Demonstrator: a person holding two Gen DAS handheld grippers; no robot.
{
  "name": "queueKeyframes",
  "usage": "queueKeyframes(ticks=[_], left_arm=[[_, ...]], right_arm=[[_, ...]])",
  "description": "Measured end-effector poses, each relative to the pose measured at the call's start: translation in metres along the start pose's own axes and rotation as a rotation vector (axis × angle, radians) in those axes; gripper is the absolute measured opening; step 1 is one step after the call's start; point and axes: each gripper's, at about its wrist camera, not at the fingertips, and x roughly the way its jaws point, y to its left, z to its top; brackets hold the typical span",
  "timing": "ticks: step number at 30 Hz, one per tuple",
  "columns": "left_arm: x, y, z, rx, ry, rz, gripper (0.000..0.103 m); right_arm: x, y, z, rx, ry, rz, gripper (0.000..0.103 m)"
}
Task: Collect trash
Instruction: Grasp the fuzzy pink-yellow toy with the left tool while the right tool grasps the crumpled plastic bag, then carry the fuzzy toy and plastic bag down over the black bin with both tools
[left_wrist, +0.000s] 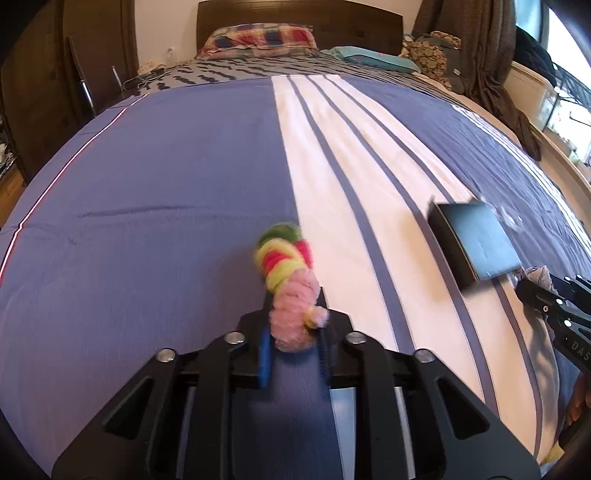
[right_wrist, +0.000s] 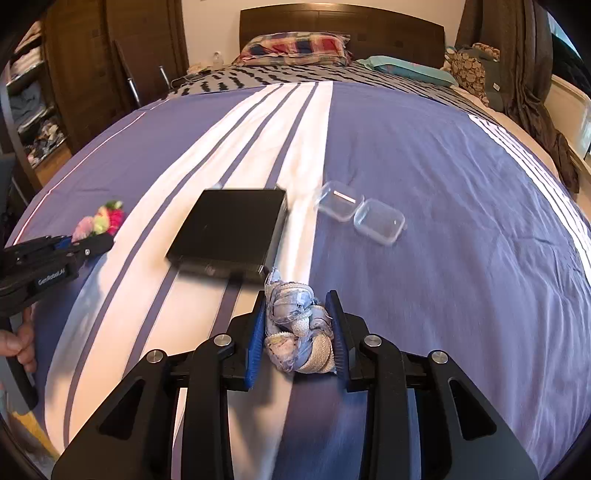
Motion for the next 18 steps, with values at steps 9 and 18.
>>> queueKeyframes(ticks=[9, 18], left_arm=[[-0.037, -0.014, -0.045, 0.036, -0.014, -0.059, 0.017], [-0.084, -0.031, -0.094, 0.054, -0.029, -0.104, 0.017]], right_arm=[[-0.038, 0.013, -0.04, 0.001, -0.012, 0.012, 0.032], [-0.077, 0.03, -0.082, -0.013, -0.015, 0.03, 0.032]])
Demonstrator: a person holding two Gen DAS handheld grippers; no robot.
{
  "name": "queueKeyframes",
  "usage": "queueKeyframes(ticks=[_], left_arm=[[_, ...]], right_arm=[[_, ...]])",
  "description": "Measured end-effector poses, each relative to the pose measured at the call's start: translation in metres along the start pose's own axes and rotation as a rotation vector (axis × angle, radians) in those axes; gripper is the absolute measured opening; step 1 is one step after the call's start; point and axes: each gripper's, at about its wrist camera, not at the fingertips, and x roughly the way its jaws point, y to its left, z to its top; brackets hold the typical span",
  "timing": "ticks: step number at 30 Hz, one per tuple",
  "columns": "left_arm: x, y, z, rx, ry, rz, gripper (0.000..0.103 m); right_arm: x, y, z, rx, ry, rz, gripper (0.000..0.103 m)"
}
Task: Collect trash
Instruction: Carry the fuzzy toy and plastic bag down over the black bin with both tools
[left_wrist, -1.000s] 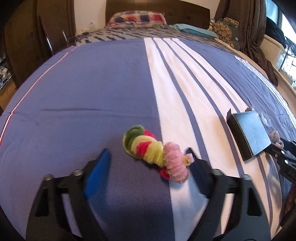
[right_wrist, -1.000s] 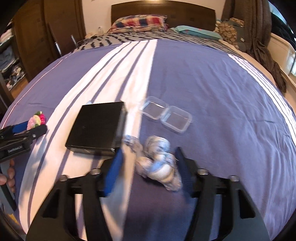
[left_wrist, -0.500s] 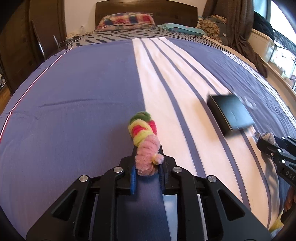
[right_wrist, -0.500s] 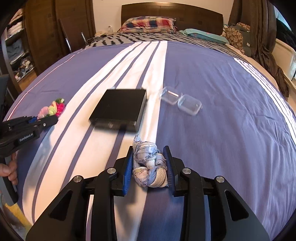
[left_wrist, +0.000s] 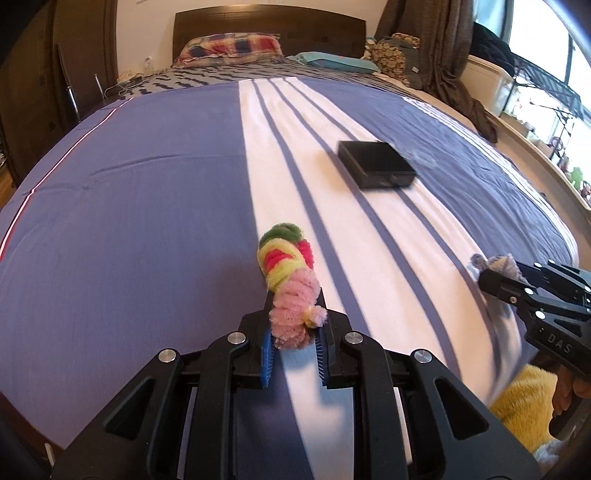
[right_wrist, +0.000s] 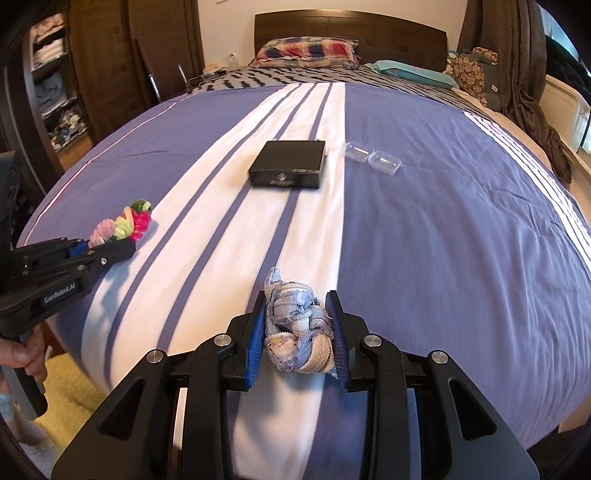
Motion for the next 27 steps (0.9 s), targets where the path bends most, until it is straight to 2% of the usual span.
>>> queueKeyframes(ticks=[15, 27], left_arm=[[-0.087, -0.036, -0.059, 0.045, -0.079, -0.044, 0.017], [-0.104, -0.057, -0.121, 0.063, -0.041, -0.067, 0.017]], right_arm=[[-0.07, 0.017, -0.056, 0.019, -0.065, 0.045, 0.032], [-0.081, 0.025, -0.112, 0.05, -0.024, 0.077, 0.032]])
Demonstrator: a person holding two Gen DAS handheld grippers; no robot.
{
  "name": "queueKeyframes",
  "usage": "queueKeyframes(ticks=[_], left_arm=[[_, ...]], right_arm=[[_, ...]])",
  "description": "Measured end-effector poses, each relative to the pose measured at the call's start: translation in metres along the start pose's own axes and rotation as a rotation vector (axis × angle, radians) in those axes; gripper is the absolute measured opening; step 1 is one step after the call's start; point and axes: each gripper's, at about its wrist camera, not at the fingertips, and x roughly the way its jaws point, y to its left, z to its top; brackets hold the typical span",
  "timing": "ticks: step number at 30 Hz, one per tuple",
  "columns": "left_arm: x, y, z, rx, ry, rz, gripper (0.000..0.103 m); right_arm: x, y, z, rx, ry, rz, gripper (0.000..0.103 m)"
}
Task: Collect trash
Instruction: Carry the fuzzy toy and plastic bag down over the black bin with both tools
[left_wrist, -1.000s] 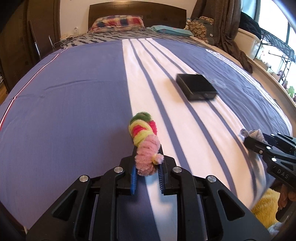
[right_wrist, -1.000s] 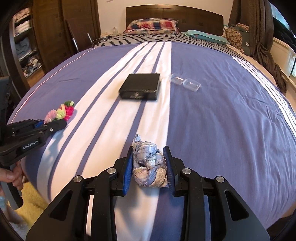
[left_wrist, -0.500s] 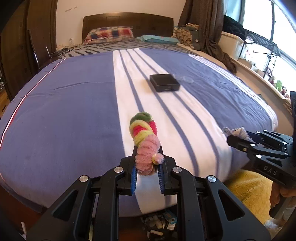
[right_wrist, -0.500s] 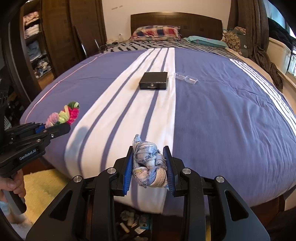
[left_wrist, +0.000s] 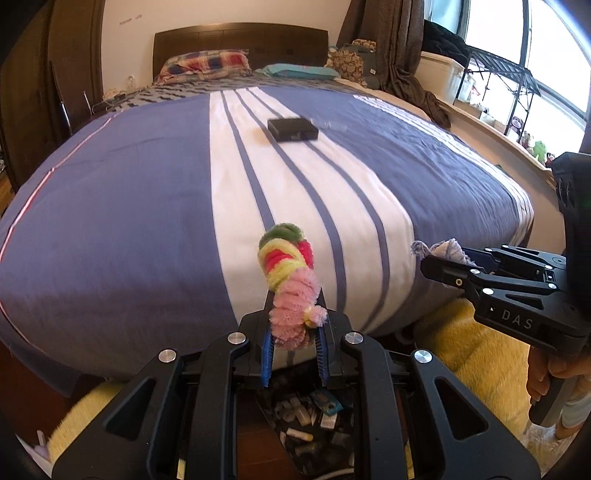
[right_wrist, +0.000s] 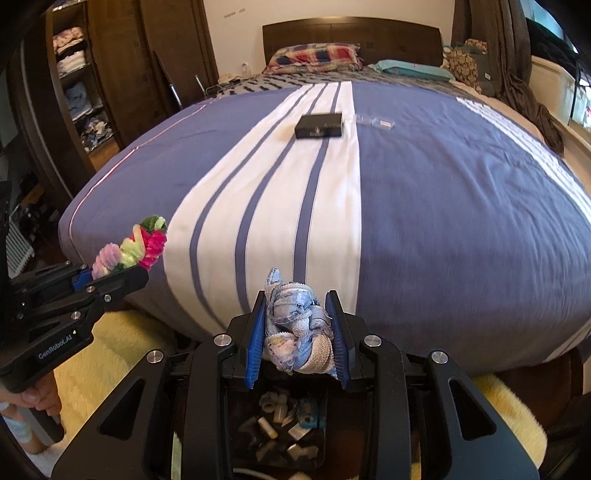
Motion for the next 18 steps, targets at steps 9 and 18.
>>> queueKeyframes(ticks=[9, 18], left_arm=[[0.018, -0.008, -0.043, -0.008, 0.098, -0.02, 0.017], [0.042, -0.012, -0.071, -0.015, 0.183, -0.032, 0.017]], right_arm=[[0.014, 0.0, -0.036, 0.01, 0.073, 0.008, 0.032], [0.031, -0.006, -0.06, 0.032, 0.145, 0.009, 0.032]])
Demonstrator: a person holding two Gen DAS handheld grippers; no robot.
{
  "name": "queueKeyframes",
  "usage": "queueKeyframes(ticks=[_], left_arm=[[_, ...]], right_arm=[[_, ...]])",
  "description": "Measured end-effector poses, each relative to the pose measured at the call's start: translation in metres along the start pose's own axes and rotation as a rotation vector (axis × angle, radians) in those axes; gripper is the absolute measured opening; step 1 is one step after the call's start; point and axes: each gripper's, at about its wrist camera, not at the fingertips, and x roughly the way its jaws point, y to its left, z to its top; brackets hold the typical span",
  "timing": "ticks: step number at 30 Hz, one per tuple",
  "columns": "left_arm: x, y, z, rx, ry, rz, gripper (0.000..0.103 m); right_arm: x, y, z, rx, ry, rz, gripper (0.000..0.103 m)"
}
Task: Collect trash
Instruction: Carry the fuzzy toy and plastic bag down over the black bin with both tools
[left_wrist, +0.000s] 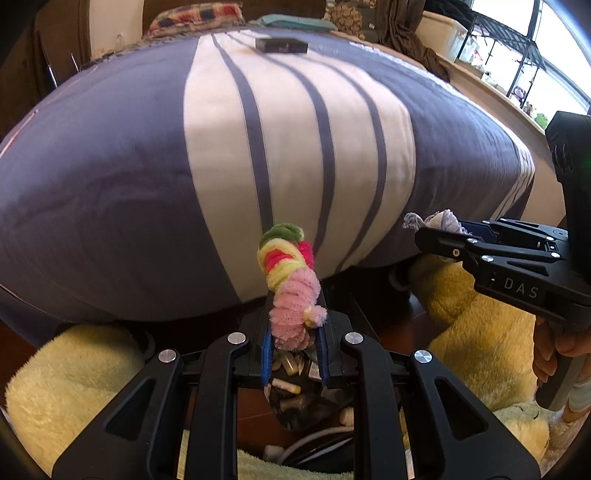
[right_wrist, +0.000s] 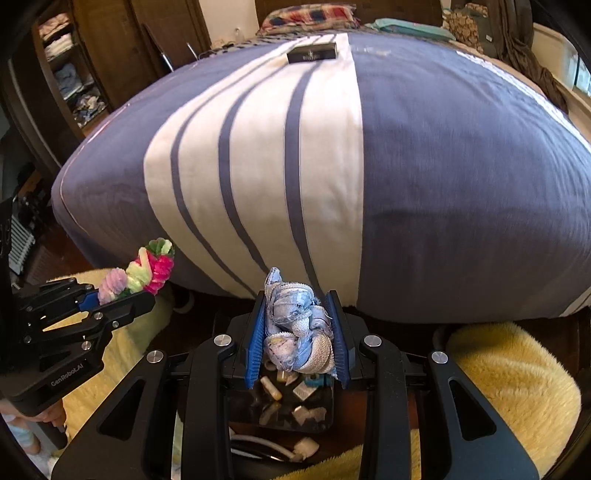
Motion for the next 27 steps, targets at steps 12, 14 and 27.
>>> queueKeyframes(ticks=[12, 14, 27], left_arm=[[0.038, -0.006, -0.025, -0.012, 0.114, -0.03, 0.017], [0.044, -0.004, -0.03, -0.019, 0.131, -0.034, 0.017], [0.075, 0.001, -0.049, -0.056, 0.245, -0.099, 0.017]], right_arm=[[0.025, -0.002, -0.014, 0.015, 0.073, 0.002, 0.032], [0.03, -0.002, -0.017, 0.017, 0.087, 0.001, 0.032], [0.055, -0.006, -0.025, 0.04, 0.18, 0.049, 0.032]])
